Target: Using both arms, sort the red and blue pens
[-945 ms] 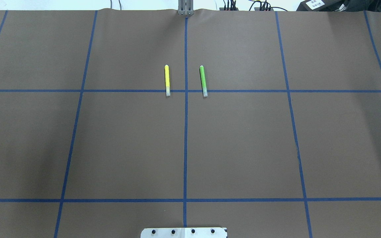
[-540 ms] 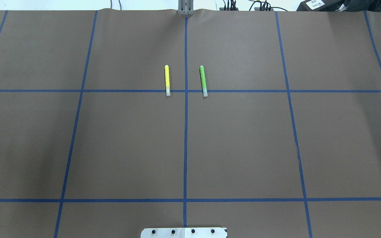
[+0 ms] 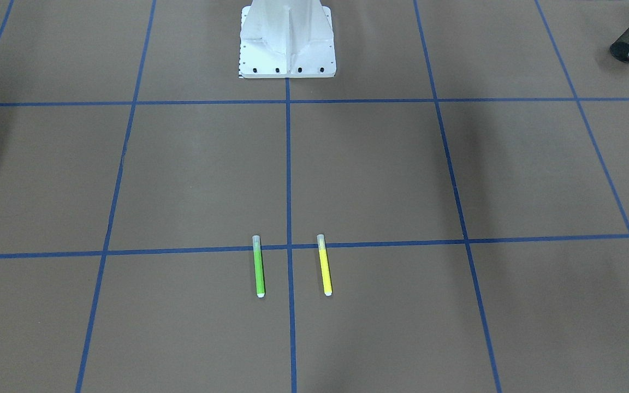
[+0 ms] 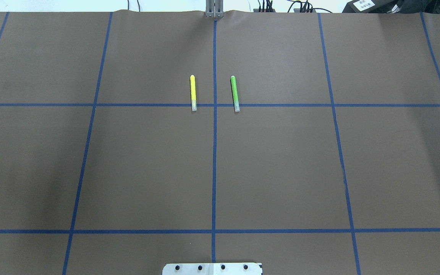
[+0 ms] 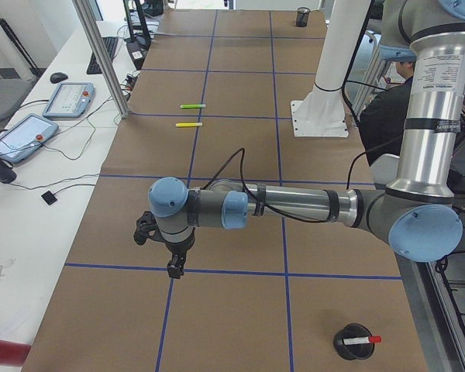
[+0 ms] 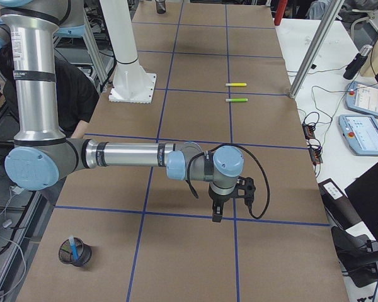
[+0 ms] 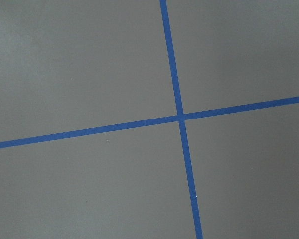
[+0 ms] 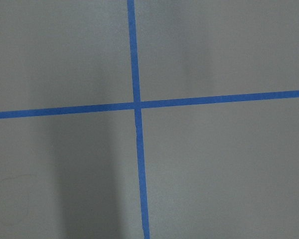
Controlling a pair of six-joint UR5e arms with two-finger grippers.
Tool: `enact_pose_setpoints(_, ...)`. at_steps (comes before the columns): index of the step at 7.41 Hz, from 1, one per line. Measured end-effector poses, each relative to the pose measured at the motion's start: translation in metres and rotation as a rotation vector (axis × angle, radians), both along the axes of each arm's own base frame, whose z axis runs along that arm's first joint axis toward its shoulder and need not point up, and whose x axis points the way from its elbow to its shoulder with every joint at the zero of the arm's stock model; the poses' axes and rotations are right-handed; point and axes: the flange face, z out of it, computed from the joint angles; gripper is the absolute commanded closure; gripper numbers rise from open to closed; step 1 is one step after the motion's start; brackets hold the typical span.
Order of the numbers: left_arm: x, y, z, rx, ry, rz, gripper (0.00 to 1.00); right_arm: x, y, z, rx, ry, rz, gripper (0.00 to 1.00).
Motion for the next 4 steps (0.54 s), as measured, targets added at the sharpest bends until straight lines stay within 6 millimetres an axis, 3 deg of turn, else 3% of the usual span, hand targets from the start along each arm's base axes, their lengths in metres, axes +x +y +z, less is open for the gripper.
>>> enact_pose_setpoints(4, 0.0, -0.002, -0.0011, 0.002, 0.0, 0.0, 0.0, 0.0, -0.0011, -0.005, 0.01, 0.0, 0.001, 0.0)
